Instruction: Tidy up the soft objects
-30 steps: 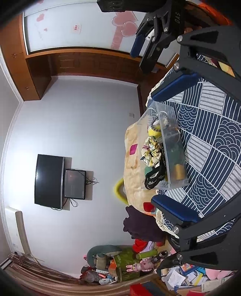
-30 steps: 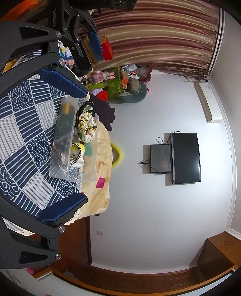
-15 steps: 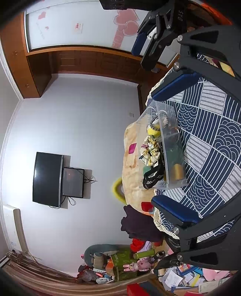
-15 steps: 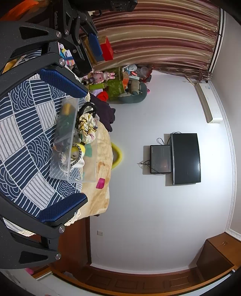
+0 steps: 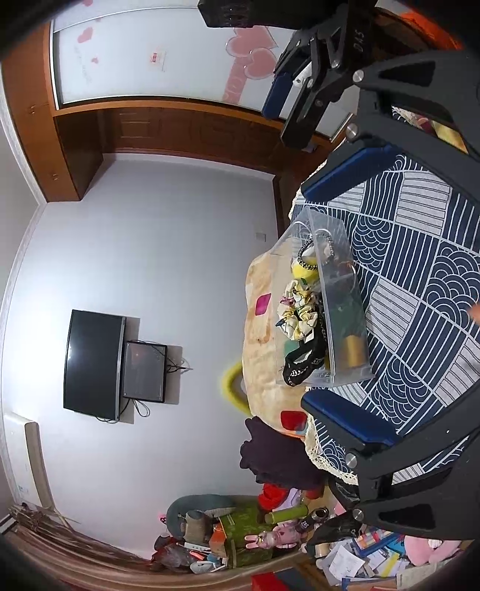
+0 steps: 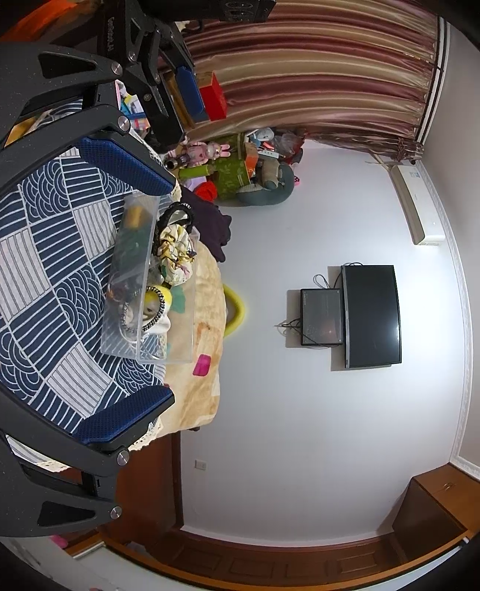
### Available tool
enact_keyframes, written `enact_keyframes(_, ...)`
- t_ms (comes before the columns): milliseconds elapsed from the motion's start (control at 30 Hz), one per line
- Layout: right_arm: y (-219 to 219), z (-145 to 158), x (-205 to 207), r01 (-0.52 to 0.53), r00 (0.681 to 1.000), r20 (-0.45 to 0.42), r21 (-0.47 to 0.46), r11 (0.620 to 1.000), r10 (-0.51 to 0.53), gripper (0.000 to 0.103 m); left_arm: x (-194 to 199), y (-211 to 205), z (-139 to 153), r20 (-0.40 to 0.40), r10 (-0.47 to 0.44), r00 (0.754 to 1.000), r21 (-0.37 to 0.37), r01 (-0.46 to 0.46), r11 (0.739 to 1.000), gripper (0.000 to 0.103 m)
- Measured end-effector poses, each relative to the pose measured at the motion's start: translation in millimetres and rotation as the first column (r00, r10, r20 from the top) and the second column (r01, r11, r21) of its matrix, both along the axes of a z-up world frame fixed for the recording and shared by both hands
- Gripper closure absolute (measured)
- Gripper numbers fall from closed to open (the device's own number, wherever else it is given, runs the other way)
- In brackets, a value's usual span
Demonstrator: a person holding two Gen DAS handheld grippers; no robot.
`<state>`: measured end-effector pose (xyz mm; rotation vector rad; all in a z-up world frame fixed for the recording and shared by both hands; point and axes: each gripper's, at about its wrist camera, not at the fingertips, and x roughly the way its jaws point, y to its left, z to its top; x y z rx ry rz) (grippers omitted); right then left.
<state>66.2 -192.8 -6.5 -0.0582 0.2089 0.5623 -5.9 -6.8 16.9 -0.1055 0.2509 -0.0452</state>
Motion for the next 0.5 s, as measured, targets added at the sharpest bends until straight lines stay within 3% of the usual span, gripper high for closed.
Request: enact_keyframes(500, 0.7, 0.0, -0.3, 0.002, 1.0, -0.01, 0.0, 1.0, -0.002, 0.0, -1.2, -1.5, -0.3, -0.016, -0.019, 1.0, -0.005, 0.019, 1.0, 0.0)
